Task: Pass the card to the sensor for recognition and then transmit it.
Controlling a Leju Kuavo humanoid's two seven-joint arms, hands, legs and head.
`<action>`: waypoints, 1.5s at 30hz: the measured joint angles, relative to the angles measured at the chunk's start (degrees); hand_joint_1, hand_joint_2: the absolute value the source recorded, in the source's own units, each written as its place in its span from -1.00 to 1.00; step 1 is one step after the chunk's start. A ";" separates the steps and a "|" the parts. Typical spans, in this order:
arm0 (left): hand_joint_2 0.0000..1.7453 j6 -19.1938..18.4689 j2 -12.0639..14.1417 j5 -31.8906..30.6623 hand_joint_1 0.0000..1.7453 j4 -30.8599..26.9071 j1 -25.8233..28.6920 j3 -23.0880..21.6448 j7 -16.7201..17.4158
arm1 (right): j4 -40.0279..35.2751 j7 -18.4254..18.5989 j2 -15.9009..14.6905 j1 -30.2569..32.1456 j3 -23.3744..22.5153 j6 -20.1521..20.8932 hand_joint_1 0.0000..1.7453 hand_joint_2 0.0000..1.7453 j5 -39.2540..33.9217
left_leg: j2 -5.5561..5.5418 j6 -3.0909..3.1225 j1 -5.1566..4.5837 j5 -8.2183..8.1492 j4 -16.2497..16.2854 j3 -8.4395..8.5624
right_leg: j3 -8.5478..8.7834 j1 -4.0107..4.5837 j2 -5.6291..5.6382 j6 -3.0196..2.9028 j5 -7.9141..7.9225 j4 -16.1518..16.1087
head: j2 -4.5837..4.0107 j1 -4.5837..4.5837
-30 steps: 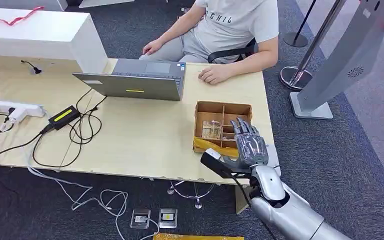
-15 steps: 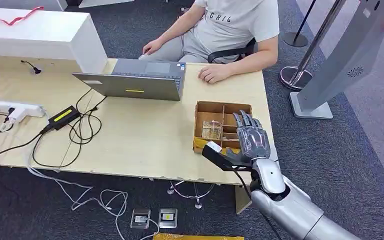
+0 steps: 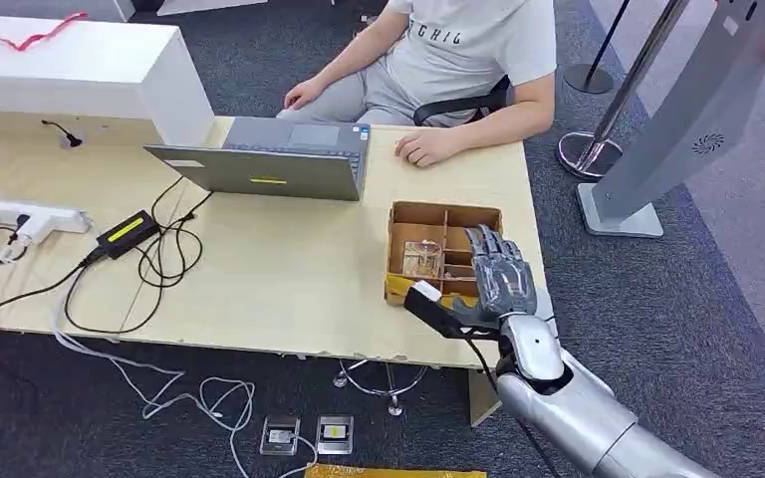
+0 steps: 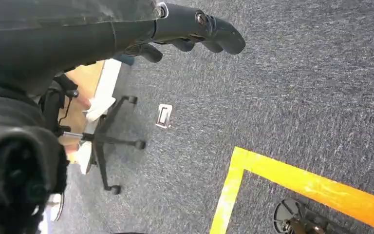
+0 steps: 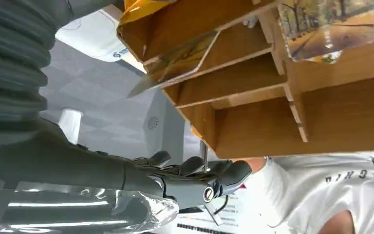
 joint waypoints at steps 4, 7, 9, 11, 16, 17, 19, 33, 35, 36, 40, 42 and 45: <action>-1.00 -0.02 0.02 -0.09 -1.00 0.00 0.00 0.00 0.05 | 1.34 0.00 0.02 0.00 0.00 -0.05 -1.00 1.00 0.00 | 0.00 0.00 0.00 0.00 0.00 0.00 | 0.00 0.00 0.00 0.00 0.00 0.00 | 0.00 -0.02; -1.00 0.00 0.04 -0.09 -1.00 0.00 0.00 0.00 0.05 | 2.19 -0.04 0.02 0.00 0.00 -0.04 -1.00 1.00 0.00 | 0.00 0.00 0.00 0.00 0.00 0.00 | 0.00 0.00 0.00 0.00 0.00 0.00 | 0.00 -0.02; -1.00 0.00 0.04 -0.09 -1.00 0.00 0.00 0.00 0.05 | 2.60 -0.04 0.02 0.00 0.00 -0.05 -1.00 1.00 0.00 | 0.00 0.00 0.00 0.00 0.00 0.01 | 0.00 0.00 0.00 0.00 0.00 0.00 | 0.00 0.00; -1.00 0.00 0.04 -0.09 -1.00 0.00 0.00 0.00 0.04 | 2.95 -0.04 0.04 0.00 0.00 -0.05 -1.00 1.00 0.00 | 0.00 0.00 0.00 0.00 0.00 0.01 | 0.00 0.00 0.00 0.00 0.00 0.00 | 0.00 -0.02; -1.00 0.04 0.11 -0.09 -1.00 0.00 0.00 0.00 0.05 | 3.85 -0.04 0.35 0.00 0.00 -0.02 1.00 1.00 0.00 | 0.00 0.00 0.00 0.00 0.00 0.01 | 0.00 0.00 0.00 0.00 0.00 0.00 | 0.02 -0.02; -1.00 0.04 0.13 -0.09 -1.00 0.00 0.00 0.00 0.05 | 3.96 -0.07 0.39 0.00 0.00 -0.02 1.00 1.00 0.00 | 0.00 0.00 0.00 0.00 0.00 0.01 | 0.00 0.00 0.00 0.00 0.00 0.00 | 0.00 -0.02; -1.00 0.07 0.15 -0.07 -1.00 0.00 0.00 0.00 0.04 | 4.22 -0.24 0.50 0.00 0.00 0.04 1.00 1.00 0.06 | 0.00 0.00 0.00 0.00 0.00 0.01 | 0.00 0.00 0.00 0.00 0.00 0.00 | 0.00 -0.02; -1.00 0.15 0.17 -0.50 -1.00 0.00 0.00 0.00 0.64 | 5.12 -1.20 1.27 -0.11 -0.02 0.42 1.00 1.00 0.37 | 0.00 0.00 0.00 0.00 0.00 0.01 | 0.00 0.00 0.01 0.00 0.00 0.00 | 0.00 -0.02; -1.00 0.20 0.17 -0.61 -1.00 0.00 0.00 0.00 0.64 | 5.14 -1.57 1.38 -0.11 -0.07 0.30 1.00 1.00 -0.15 | 0.01 0.00 0.00 0.00 0.00 0.01 | 0.00 0.00 0.01 0.00 0.00 0.01 | 0.00 0.00; -1.00 0.20 0.17 -0.68 -1.00 0.00 0.00 0.00 0.64 | 5.14 -1.75 1.44 -0.10 -0.07 0.28 1.00 1.00 -0.26 | 0.02 0.00 0.00 0.00 0.00 0.01 | 0.00 0.00 0.02 0.00 0.00 0.00 | 0.00 -0.02; -1.00 0.31 0.17 -0.81 -1.00 0.00 0.00 0.00 0.66 | 5.16 -2.10 1.49 -0.10 -0.07 0.26 1.00 1.00 -0.59 | 0.01 0.00 0.00 0.00 0.00 0.01 | 0.00 0.00 0.01 0.00 0.00 0.00 | 0.00 0.00; -1.00 0.33 0.17 -0.98 -1.00 0.00 0.00 0.00 0.68 | 5.16 -2.10 1.62 -0.10 -0.07 0.28 1.00 1.00 -0.72 | 0.02 0.00 0.00 0.00 0.00 0.01 | 0.00 0.00 0.02 0.00 0.00 0.00 | 0.00 0.00; -1.00 0.33 0.17 -1.09 -1.00 0.00 0.00 0.00 0.70 | 5.27 -2.10 1.92 -0.10 -0.07 0.28 1.00 1.00 -0.79 | 0.02 0.00 0.00 0.00 0.00 0.02 | 0.00 0.00 0.02 0.00 0.00 0.01 | 0.00 0.00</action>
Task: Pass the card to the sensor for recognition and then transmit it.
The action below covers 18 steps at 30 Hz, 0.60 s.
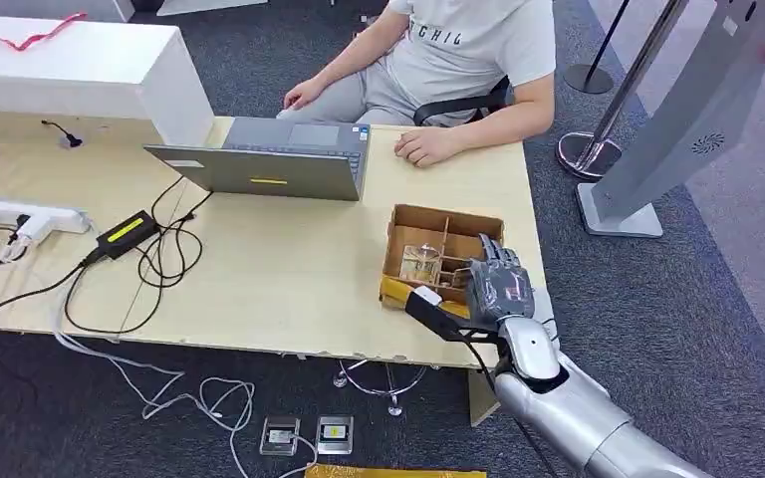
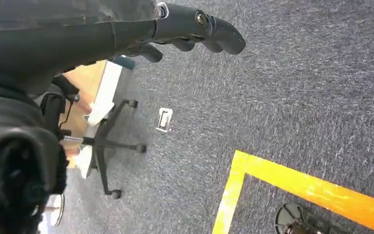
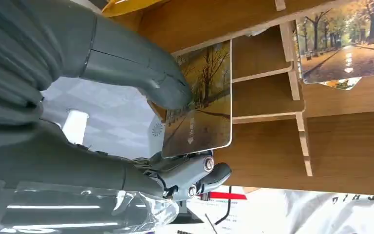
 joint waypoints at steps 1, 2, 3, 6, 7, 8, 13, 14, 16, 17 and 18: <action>-1.00 0.00 0.00 0.00 -1.00 0.00 0.00 0.00 0.00 | 0.00 0.00 0.00 0.00 0.00 0.00 1.00 1.00 0.00 | 0.00 0.00 0.00 0.00 0.00 0.00 | 0.00 0.00 0.00 0.00 0.00 0.00 | 0.00 -0.02; -1.00 0.00 0.00 0.00 -1.00 0.00 0.00 0.00 0.00 | 0.00 0.00 0.02 0.00 0.00 0.00 1.00 1.00 0.00 | 0.00 0.00 0.00 0.00 0.00 0.00 | 0.00 0.00 0.00 0.00 0.00 0.00 | 0.00 0.00; -1.00 0.00 -0.02 0.00 -1.00 0.00 0.00 0.00 0.00 | 0.00 -0.02 0.02 0.00 0.00 0.00 1.00 1.00 0.00 | 0.00 0.00 0.00 0.00 0.00 0.00 | 0.00 0.00 0.00 0.00 0.00 0.00 | 0.00 0.00; -1.00 0.00 0.00 0.00 -1.00 0.00 0.00 0.00 0.00 | 0.00 -0.04 0.04 0.00 0.00 0.00 1.00 1.00 0.00 | 0.00 0.00 0.00 0.00 0.00 0.00 | 0.00 0.00 0.00 0.00 0.00 0.00 | 0.00 0.00; -1.00 0.00 0.00 0.00 -1.00 0.00 0.00 0.00 0.00 | 0.02 -0.04 0.07 0.00 0.00 0.00 1.00 1.00 0.00 | 0.00 0.00 0.00 0.00 0.00 0.00 | 0.00 0.00 0.00 0.00 0.00 0.00 | 0.00 0.00; -1.00 -0.02 0.00 0.00 -1.00 0.00 0.00 0.00 0.00 | 0.04 -0.07 0.13 0.00 0.00 0.00 1.00 1.00 0.00 | 0.00 0.00 0.00 0.00 0.00 0.00 | 0.00 0.00 0.00 0.00 0.00 0.00 | 0.00 0.00; -1.00 -0.20 0.00 0.02 -1.00 0.00 0.00 0.00 -0.02 | 0.13 -0.09 0.33 0.02 0.00 -0.31 1.00 1.00 0.00 | 0.00 0.00 0.00 0.00 0.00 0.00 | 0.00 0.00 0.00 0.00 0.00 0.00 | 0.02 -0.02; -1.00 -0.22 0.00 0.02 -1.00 0.00 0.00 0.00 -0.02 | 0.13 -0.07 0.33 0.03 0.00 -0.44 1.00 1.00 0.02 | 0.00 0.00 0.00 0.00 0.00 0.00 | 0.00 0.00 0.00 0.00 0.00 0.00 | 0.02 0.00; -1.00 -0.28 0.00 0.00 -1.00 0.00 0.00 0.00 -0.04 | 0.13 -0.02 0.33 0.04 -0.04 -0.74 1.00 1.00 0.11 | 0.00 0.00 0.00 0.00 0.00 0.00 | 0.00 0.00 0.00 0.00 0.00 0.00 | 0.00 -0.02; -1.00 -0.33 0.00 -0.02 -1.00 0.00 0.00 0.00 -0.04 | 0.13 0.00 0.33 0.03 -0.09 -0.94 1.00 1.00 0.20 | 0.00 0.00 0.00 0.00 0.00 0.00 | 0.00 0.00 0.00 0.00 0.00 0.00 | 0.00 0.00; -1.00 -0.35 0.00 -0.09 -1.00 0.00 0.01 0.00 -0.04 | 0.13 0.04 0.33 -0.01 -0.18 -1.07 1.00 1.00 0.26 | 0.00 0.00 0.00 0.00 0.00 0.00 | 0.00 0.00 0.00 0.00 0.00 0.00 | 0.00 0.00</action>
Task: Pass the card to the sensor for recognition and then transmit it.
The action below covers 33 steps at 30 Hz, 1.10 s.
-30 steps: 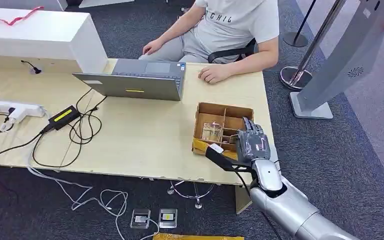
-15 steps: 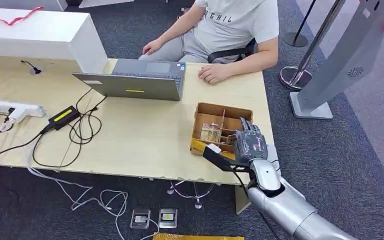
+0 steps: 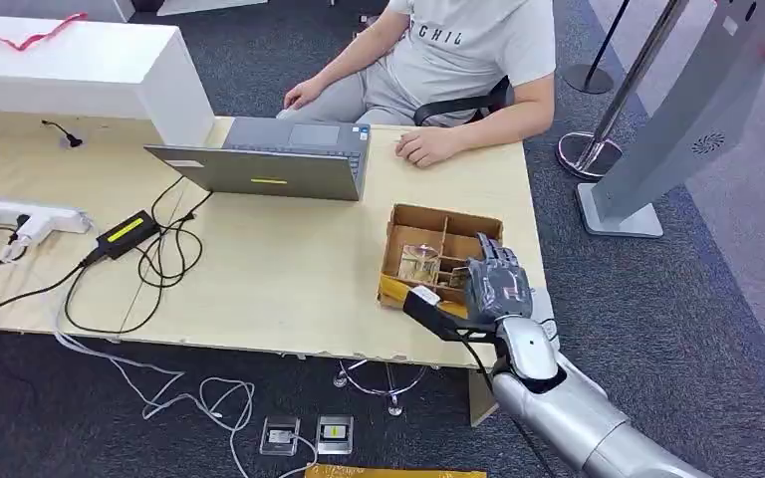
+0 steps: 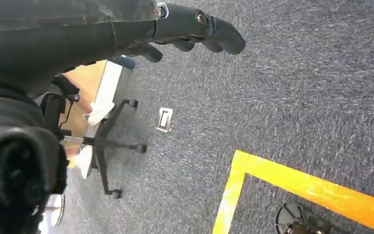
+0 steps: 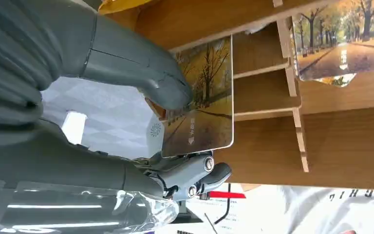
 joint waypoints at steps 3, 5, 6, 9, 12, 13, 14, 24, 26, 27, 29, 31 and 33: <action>-1.00 0.02 0.02 -0.13 -1.00 0.00 0.03 0.00 0.02 | -0.85 0.31 -0.04 -0.69 -0.83 -0.35 1.00 1.00 0.37 | 0.01 0.00 0.00 0.00 0.00 -0.01 | 0.00 0.00 0.01 -0.01 0.01 0.01 | 0.02 0.00; -1.00 0.04 0.04 0.04 -1.00 0.00 0.02 0.00 -0.07 | -1.86 0.90 -0.11 -2.05 -1.25 -0.63 1.00 1.00 0.98 | 0.04 0.00 0.00 0.01 0.00 0.02 | -0.01 0.00 0.05 -0.03 0.02 0.00 | 0.00 -0.02; -1.00 0.04 0.04 0.11 -1.00 0.00 0.02 0.00 -0.18 | -2.45 1.31 -0.20 -2.81 -1.46 -0.76 1.00 1.00 1.18 | 0.04 0.00 0.00 0.01 0.00 0.05 | 0.00 0.00 0.05 -0.03 0.02 0.00 | 0.00 0.00; -1.00 0.00 0.04 0.11 -1.00 0.00 0.06 0.00 -0.24 | -4.26 2.10 -0.53 -4.15 -2.41 -0.79 1.00 1.00 1.38 | 0.02 0.00 0.00 0.01 0.00 0.04 | 0.00 0.00 0.05 -0.03 0.02 0.00 | 0.00 0.00; -1.00 -0.02 0.04 0.09 -1.00 0.00 0.09 0.00 -0.24 | -5.83 2.49 -0.90 -4.91 -3.10 -0.79 1.00 1.00 1.92 | 0.04 -0.01 0.00 0.01 0.00 0.04 | 0.00 0.00 0.05 -0.03 0.02 0.00 | 0.00 -0.02; -1.00 -0.02 0.04 0.09 -1.00 0.00 0.09 0.00 -0.24 | -6.27 2.67 -1.05 -5.15 -3.15 -0.79 1.00 1.00 2.52 | 0.04 -0.01 0.00 0.01 0.00 0.04 | 0.00 0.00 0.05 -0.03 0.02 0.00 | 0.00 0.00; -1.00 -0.02 0.04 0.07 -1.00 0.00 0.09 0.00 -0.24 | -6.62 2.86 -1.22 -5.35 -3.17 -0.79 1.00 1.00 3.08 | 0.04 -0.01 0.00 0.01 0.00 0.04 | 0.00 0.00 0.05 -0.03 0.02 0.00 | 0.00 -0.02; -1.00 -1.18 0.33 -1.27 -1.00 0.00 0.13 0.00 -0.35 | -9.18 3.58 -1.88 -6.05 -3.98 -0.94 1.00 1.00 4.04 | 0.03 -0.01 0.00 0.01 0.00 0.04 | 0.00 0.00 0.04 -0.03 0.02 0.00 | 0.00 -0.02; -1.00 -1.18 0.33 -1.38 -1.00 0.00 0.13 0.00 -0.42 | -9.44 3.59 -1.92 -6.19 -4.00 -1.03 1.00 1.00 3.98 | 0.03 -0.01 0.00 0.01 0.00 0.04 | 0.00 0.00 0.04 -0.03 0.02 0.00 | 0.00 0.00; -1.00 -1.20 0.33 -1.48 -1.00 0.00 0.13 0.00 -0.42 | -9.49 3.63 -1.92 -6.30 -4.00 -1.03 1.00 1.00 3.70 | 0.03 -0.01 0.00 0.01 0.00 0.03 | 0.00 0.00 0.04 -0.03 0.02 0.00 | 0.00 0.00; -1.00 -1.20 0.33 -1.79 -1.00 0.00 0.13 0.00 -0.42 | -9.40 3.78 -1.92 -6.82 -4.06 -0.74 1.00 1.00 2.67 | 0.03 -0.01 0.00 0.01 0.00 0.02 | 0.00 0.00 0.04 -0.03 0.02 0.01 | 0.00 0.00; -1.00 -1.20 0.37 -1.97 -1.00 0.00 0.13 0.00 -0.42 | -9.16 3.93 -1.95 -7.80 -4.09 -0.59 1.00 1.00 1.88 | 0.03 -0.01 0.00 0.01 0.00 0.02 | 0.00 0.00 0.04 -0.03 0.02 0.00 | 0.00 0.00; -1.00 -1.18 0.42 -2.03 -1.00 0.00 0.13 0.00 -0.50 | -8.76 4.02 -2.03 -9.01 -4.15 -0.52 1.00 1.00 1.46 | 0.03 -0.01 0.00 0.01 0.00 0.03 | -0.01 0.00 0.04 -0.03 0.02 0.00 | 0.00 0.00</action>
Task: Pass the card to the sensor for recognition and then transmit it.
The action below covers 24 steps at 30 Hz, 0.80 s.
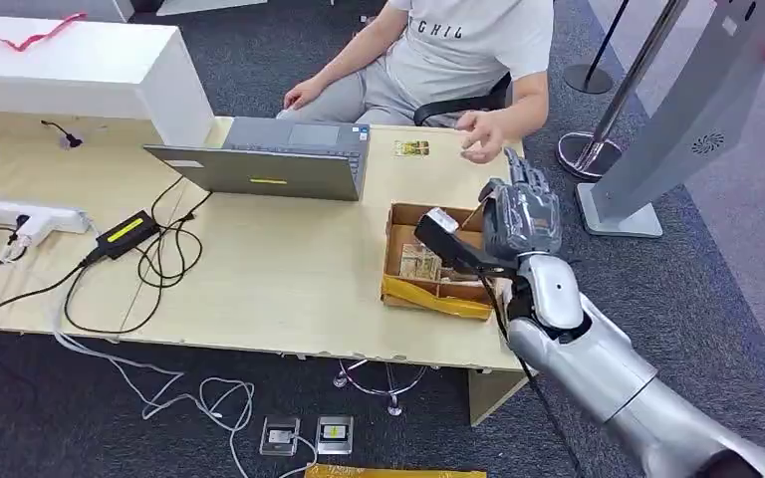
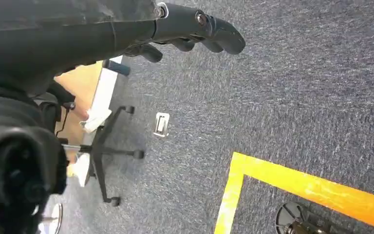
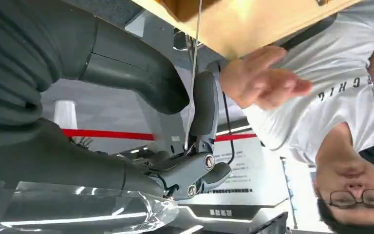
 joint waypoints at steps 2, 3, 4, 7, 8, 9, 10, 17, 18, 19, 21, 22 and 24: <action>-1.00 -0.07 0.04 -0.17 -1.00 0.00 0.00 0.00 -0.15 | 0.42 0.37 -0.22 -1.01 -0.20 -0.02 1.00 1.00 0.00 | -0.01 0.00 0.00 0.00 0.00 0.00 | 0.00 0.00 -0.01 0.00 0.00 0.00 | 0.00 -0.02; -1.00 -0.18 0.07 -0.26 -1.00 0.00 0.01 0.00 -0.15 | 0.57 0.48 -0.28 -1.41 -0.42 -0.09 1.00 1.00 0.00 | -0.01 0.00 0.00 0.00 0.00 -0.01 | 0.00 0.00 -0.02 0.00 0.00 0.00 | 0.00 0.00; -1.00 -0.37 0.09 -0.26 -1.00 0.00 0.02 0.00 -0.15 | 0.77 0.77 -0.31 -1.81 -0.50 -0.20 1.00 1.00 -0.02 | -0.01 0.00 0.00 0.00 0.00 -0.01 | 0.00 0.00 -0.01 0.00 0.00 0.00 | 0.02 0.00; -1.00 -0.70 0.17 -0.26 -1.00 0.00 0.03 0.00 -0.15 | 1.42 0.92 -0.39 -2.85 -0.74 -0.72 1.00 1.00 0.46 | 0.00 0.00 0.00 0.00 0.00 -0.01 | -0.01 0.00 0.00 0.00 0.00 0.00 | 0.00 -0.02; -1.00 -0.70 0.17 -0.24 -1.00 0.00 0.03 0.00 -0.15 | 1.60 0.92 -0.39 -3.11 -0.76 -0.79 1.00 1.00 0.90 | 0.00 0.00 0.00 0.00 0.00 -0.01 | 0.00 0.00 -0.01 0.00 0.00 0.00 | 0.00 0.00; -1.00 -0.72 0.17 -0.22 -1.00 0.00 0.03 0.00 -0.15 | 1.73 0.92 -0.42 -3.29 -0.74 -0.83 1.00 1.00 1.38 | -0.01 0.00 0.00 0.00 0.00 -0.01 | 0.00 0.00 -0.01 0.00 0.00 0.00 | 0.00 0.00; -1.00 -0.76 0.17 -0.13 -1.00 0.00 0.03 0.00 -0.15 | 1.86 0.92 -0.42 -3.39 -0.74 -0.83 1.00 1.00 1.68 | -0.01 0.00 0.00 0.00 0.00 -0.01 | 0.00 0.00 -0.02 0.00 0.00 0.00 | 0.00 -0.02; -1.00 -0.98 0.17 -0.09 -1.00 0.00 0.03 0.00 -0.15 | 2.62 0.92 -0.44 -3.73 -0.74 -0.83 1.00 1.00 2.06 | -0.01 0.00 0.00 0.00 0.00 -0.02 | 0.00 0.00 -0.02 0.00 0.00 0.00 | 0.00 0.00; -1.00 -1.05 0.17 -0.07 -1.00 0.00 0.03 0.00 -0.15 | 2.69 0.94 -0.44 -3.75 -0.74 -0.83 1.00 1.00 2.08 | -0.01 0.00 0.00 0.00 0.00 -0.02 | 0.00 0.00 -0.02 0.00 0.00 0.00 | 0.00 0.00; -1.00 -1.07 0.17 0.09 -1.00 0.00 0.03 0.00 -0.06 | 2.78 0.94 -0.44 -3.76 -0.74 -0.79 1.00 1.00 2.10 | -0.01 0.00 0.00 0.00 0.00 -0.02 | 0.00 0.00 -0.03 0.00 0.00 0.00 | 0.00 0.00; -1.00 -1.09 0.17 0.22 -1.00 0.00 0.03 0.00 0.42 | 2.86 1.05 -0.44 -3.76 -0.74 -0.68 1.00 1.00 2.16 | -0.01 0.00 0.00 0.00 0.00 -0.03 | 0.00 0.00 -0.03 0.00 0.00 0.00 | 0.00 0.00; -1.00 -1.11 0.17 0.26 -1.00 0.00 0.03 0.00 0.53 | 2.95 1.09 -0.44 -3.76 -0.74 -0.66 1.00 1.00 2.16 | -0.01 0.00 0.00 0.00 0.00 -0.03 | 0.00 0.00 -0.03 0.00 0.00 0.00 | 0.00 0.00; -1.00 -1.11 0.17 0.26 -1.00 0.00 0.04 0.00 0.68 | 3.17 1.09 -0.44 -3.75 -0.72 -0.63 1.00 1.00 2.21 | -0.01 0.00 0.00 0.00 0.00 -0.03 | 0.00 0.00 -0.03 0.00 0.00 0.00 | 0.00 0.00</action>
